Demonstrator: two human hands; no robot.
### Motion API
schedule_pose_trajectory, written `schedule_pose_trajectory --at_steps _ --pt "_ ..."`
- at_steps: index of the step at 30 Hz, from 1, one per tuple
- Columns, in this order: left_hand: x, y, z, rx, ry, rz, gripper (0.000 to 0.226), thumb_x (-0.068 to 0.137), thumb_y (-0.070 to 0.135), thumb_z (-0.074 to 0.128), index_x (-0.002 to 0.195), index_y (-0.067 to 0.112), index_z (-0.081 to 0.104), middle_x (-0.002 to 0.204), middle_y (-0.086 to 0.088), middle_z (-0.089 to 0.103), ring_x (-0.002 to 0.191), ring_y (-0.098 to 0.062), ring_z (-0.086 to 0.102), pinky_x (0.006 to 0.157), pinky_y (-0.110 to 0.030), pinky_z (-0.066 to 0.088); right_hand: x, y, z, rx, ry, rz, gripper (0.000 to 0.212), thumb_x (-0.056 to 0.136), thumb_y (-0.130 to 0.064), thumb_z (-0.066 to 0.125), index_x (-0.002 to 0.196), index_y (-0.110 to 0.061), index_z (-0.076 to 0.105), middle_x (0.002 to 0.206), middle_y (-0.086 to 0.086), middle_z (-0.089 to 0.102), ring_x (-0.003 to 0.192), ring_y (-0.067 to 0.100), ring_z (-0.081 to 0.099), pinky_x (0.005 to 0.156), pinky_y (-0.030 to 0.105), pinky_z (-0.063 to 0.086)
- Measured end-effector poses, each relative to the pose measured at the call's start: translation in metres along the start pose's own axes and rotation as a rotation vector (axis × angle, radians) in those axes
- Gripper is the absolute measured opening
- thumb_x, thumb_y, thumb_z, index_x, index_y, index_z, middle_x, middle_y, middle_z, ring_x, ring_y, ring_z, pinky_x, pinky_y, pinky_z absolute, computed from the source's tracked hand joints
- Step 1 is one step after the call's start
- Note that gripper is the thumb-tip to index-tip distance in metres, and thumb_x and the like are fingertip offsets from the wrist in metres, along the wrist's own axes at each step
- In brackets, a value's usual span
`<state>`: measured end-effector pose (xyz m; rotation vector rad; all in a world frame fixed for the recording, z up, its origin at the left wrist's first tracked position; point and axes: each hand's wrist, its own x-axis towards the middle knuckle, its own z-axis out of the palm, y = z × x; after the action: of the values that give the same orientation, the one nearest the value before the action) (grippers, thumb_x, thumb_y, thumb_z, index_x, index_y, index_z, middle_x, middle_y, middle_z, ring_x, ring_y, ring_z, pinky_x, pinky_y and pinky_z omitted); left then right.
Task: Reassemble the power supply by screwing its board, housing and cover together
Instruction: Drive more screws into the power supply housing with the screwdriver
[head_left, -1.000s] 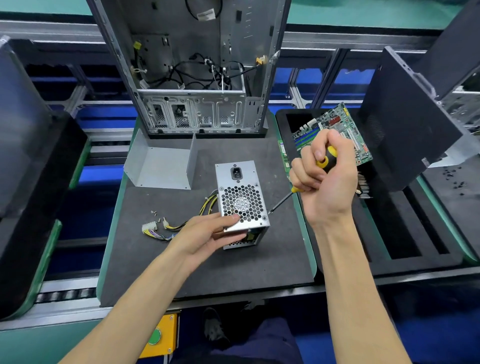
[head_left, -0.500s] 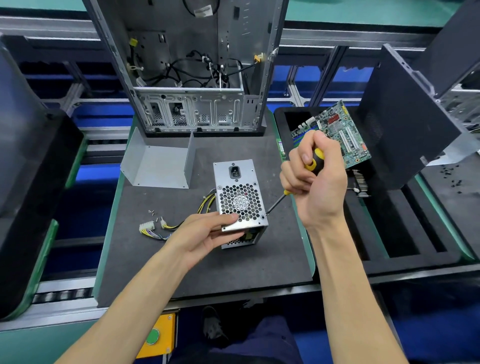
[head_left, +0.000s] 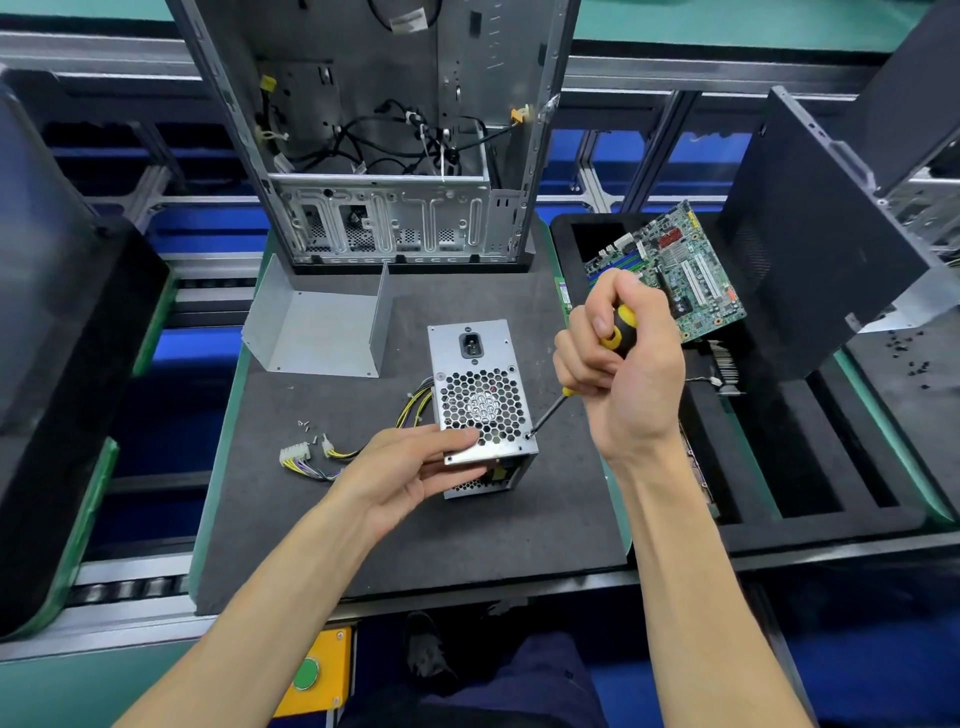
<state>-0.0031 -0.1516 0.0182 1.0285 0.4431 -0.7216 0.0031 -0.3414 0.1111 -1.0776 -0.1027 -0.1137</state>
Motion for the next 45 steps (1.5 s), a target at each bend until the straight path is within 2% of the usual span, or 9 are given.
schedule_pose_trajectory --at_steps 8,14,21,27,32,35,39,42,45 --pt "0.0 -0.001 0.0 -0.013 -0.002 0.009 0.035 0.059 0.004 0.086 0.091 -0.008 0.077 0.107 -0.022 0.074 0.1 -0.03 0.073 0.072 -0.034 0.062 -0.001 0.01 0.006 -0.138 -0.045 -0.012 0.039 0.1 -0.03 0.036 0.064 -0.022 0.048 0.049 -0.009 0.026 0.042 0.012 0.018 0.046 0.023 0.018" --pt "0.0 0.0 0.0 -0.012 -0.006 0.007 0.03 0.061 0.004 0.086 0.089 -0.006 0.079 0.102 -0.02 0.075 0.096 -0.027 0.075 0.072 -0.035 0.062 -0.006 0.018 0.01 -0.306 -0.179 0.014 0.037 0.102 -0.034 0.036 0.097 -0.018 0.069 0.077 0.004 0.06 0.071 0.022 0.055 0.067 0.045 0.037" --pt "-0.001 0.0 0.001 -0.01 -0.01 0.016 0.03 0.061 0.004 0.086 0.089 -0.005 0.079 0.102 -0.019 0.076 0.096 -0.028 0.075 0.072 -0.035 0.062 -0.013 0.017 0.01 -0.335 -0.161 -0.024 0.03 0.104 -0.033 0.036 0.114 -0.019 0.06 0.073 0.001 0.053 0.067 0.015 0.044 0.065 0.024 0.038" --pt "0.0 -0.001 0.001 -0.011 -0.001 0.018 0.028 0.061 0.003 0.085 0.087 -0.006 0.079 0.1 -0.019 0.076 0.093 -0.027 0.075 0.071 -0.034 0.062 -0.018 0.01 0.007 -0.364 -0.142 -0.127 0.005 0.101 -0.005 0.052 0.104 -0.008 0.049 0.091 0.004 0.067 0.073 0.019 0.065 0.072 0.027 0.053" --pt "0.0 -0.002 0.0 -0.012 -0.015 0.024 0.027 0.061 0.004 0.085 0.087 -0.004 0.079 0.101 -0.019 0.076 0.093 -0.026 0.075 0.071 -0.034 0.062 -0.018 0.009 0.007 -0.37 -0.15 -0.046 0.025 0.105 -0.029 0.04 0.118 -0.017 0.057 0.075 -0.004 0.048 0.068 0.012 0.041 0.066 0.025 0.037" --pt "0.0 -0.003 0.0 -0.013 -0.01 0.028 0.028 0.061 0.004 0.086 0.087 -0.004 0.079 0.101 -0.019 0.076 0.095 -0.026 0.075 0.072 -0.035 0.062 -0.02 0.006 0.007 -0.384 -0.169 -0.04 0.031 0.105 -0.023 0.039 0.122 -0.014 0.063 0.086 -0.004 0.062 0.08 0.012 0.057 0.075 0.026 0.042" --pt "0.0 -0.004 -0.002 -0.014 -0.008 0.029 0.026 0.063 0.004 0.085 0.087 -0.004 0.079 0.104 -0.02 0.075 0.097 -0.029 0.074 0.073 -0.035 0.062 -0.02 0.002 0.008 -0.41 -0.177 -0.089 0.014 0.096 -0.002 0.063 0.1 -0.012 0.054 0.089 0.014 0.076 0.08 0.024 0.075 0.069 0.018 0.051" --pt "0.0 -0.005 -0.002 -0.016 -0.007 0.033 0.026 0.063 0.004 0.085 0.088 -0.004 0.079 0.103 -0.019 0.075 0.099 -0.029 0.074 0.073 -0.035 0.062 -0.017 0.002 0.009 -0.415 -0.091 -0.125 0.034 0.089 -0.002 0.071 0.085 -0.016 0.04 0.064 0.001 0.063 0.051 0.016 0.058 0.056 0.021 0.048" --pt "-0.001 -0.006 -0.001 -0.019 -0.002 0.033 0.029 0.061 0.004 0.086 0.087 -0.005 0.079 0.102 -0.019 0.075 0.098 -0.029 0.074 0.073 -0.035 0.062 -0.017 0.006 0.008 -0.383 -0.091 -0.081 0.017 0.098 -0.029 0.057 0.092 -0.017 0.047 0.063 -0.011 0.044 0.053 0.009 0.036 0.056 0.02 0.034"
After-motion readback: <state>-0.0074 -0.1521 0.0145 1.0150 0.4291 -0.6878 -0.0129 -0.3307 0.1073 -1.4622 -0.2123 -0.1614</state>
